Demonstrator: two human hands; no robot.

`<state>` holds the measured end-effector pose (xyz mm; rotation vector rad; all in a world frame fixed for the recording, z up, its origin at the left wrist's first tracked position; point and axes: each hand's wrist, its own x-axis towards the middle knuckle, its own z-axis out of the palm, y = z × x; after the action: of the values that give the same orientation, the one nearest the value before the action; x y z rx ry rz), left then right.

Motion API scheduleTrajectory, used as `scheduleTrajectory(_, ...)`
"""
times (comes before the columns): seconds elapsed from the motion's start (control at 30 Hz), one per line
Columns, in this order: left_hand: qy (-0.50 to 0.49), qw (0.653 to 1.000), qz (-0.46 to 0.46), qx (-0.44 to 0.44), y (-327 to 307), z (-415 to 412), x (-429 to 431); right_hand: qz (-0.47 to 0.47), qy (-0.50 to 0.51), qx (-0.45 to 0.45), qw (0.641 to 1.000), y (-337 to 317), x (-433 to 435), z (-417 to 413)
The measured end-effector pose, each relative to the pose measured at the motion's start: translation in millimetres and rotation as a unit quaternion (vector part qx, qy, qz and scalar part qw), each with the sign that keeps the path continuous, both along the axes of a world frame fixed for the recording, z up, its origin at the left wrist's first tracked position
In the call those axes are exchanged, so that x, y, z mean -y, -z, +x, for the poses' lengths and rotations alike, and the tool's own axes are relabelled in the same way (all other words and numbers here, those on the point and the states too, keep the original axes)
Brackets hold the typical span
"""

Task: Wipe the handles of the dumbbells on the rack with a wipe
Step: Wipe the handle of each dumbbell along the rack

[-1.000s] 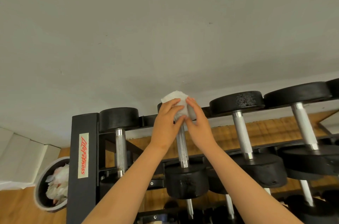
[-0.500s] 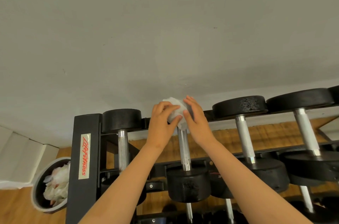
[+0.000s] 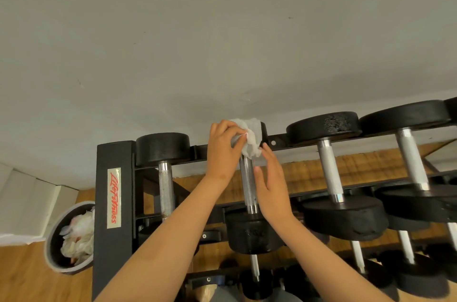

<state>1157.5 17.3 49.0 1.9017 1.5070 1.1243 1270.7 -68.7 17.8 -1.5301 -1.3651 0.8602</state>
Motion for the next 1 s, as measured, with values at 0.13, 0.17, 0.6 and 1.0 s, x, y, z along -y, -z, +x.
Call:
scheduleTrajectory(0.13, 0.009, 0.998, 0.012, -0.065, -1, 2, -1, -0.052, 0.008, 0.065, 0.996, 23, 39, -3)
scheduleTrajectory(0.17, 0.012, 0.996, 0.023, -0.091, -1, 2, -2, -0.053, 0.008, 0.083, 0.995, 27, 43, -3)
scheduleTrajectory(0.6, 0.043, 0.989, -0.021, -0.137, -7, -11, 9, -0.052, 0.028, 0.132, 0.989, 31, 49, -3)
scheduleTrajectory(1.0, 0.043, 0.998, -0.034, -0.026, 4, -10, 15, -0.072, 0.034, 0.146, 0.986, 30, 48, -3)
